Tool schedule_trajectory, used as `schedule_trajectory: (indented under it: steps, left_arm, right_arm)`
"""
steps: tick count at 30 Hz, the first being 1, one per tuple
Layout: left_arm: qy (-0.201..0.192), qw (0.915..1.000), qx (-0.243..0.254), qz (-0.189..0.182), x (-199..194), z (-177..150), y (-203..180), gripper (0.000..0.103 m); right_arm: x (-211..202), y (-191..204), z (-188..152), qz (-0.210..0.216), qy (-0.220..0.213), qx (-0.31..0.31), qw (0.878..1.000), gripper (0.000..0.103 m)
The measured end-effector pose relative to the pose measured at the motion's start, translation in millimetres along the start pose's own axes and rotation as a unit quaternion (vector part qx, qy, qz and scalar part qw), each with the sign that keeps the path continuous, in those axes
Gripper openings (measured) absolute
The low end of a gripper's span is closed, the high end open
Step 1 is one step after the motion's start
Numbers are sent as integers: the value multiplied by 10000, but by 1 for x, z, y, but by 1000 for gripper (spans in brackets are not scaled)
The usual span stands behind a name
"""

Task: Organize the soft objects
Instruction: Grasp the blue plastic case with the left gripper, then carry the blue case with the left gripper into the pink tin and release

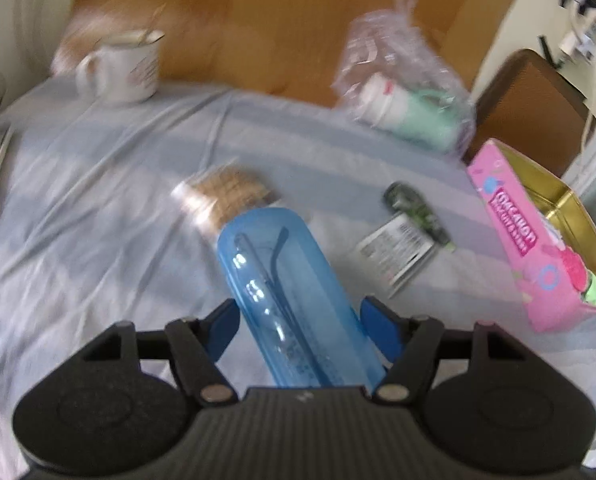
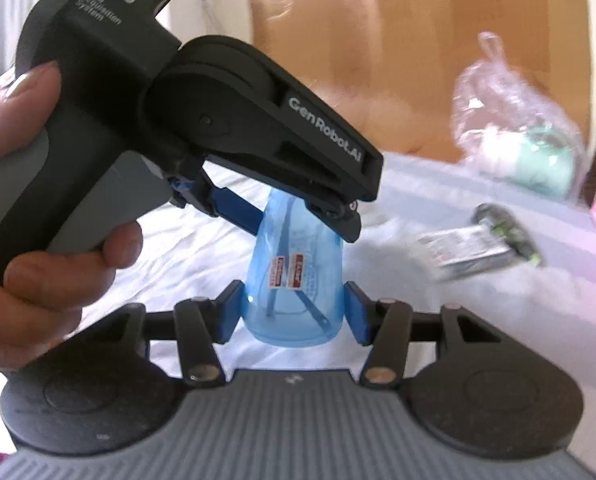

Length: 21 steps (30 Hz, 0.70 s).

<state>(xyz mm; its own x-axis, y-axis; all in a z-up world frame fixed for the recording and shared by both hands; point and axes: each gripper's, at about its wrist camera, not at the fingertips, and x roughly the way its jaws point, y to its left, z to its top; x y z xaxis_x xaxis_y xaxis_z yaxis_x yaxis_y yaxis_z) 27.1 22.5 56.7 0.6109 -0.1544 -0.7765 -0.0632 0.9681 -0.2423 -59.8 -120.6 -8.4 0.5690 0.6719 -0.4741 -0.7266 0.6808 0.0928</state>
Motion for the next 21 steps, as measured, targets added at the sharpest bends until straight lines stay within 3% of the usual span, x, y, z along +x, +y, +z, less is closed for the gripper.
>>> schedule_trajectory:
  steps: [6, 9, 14, 21]
  left_arm:
    - [202, 9987, -446, 139, -5, -33, 37, 69]
    - [264, 9983, -498, 139, 0, -46, 39, 69]
    - [294, 9993, -218, -47, 5, -53, 6, 69]
    - [516, 9954, 492, -641, 23, -65, -77, 69]
  right_arm:
    - [5, 22, -16, 252, 416, -219, 9986, 56]
    - [-4, 16, -21, 240, 421, -173, 9987, 57]
    - [-35, -3, -37, -240, 315, -26, 9992, 57]
    - [-88, -39, -75, -1143, 21, 370, 9928, 57]
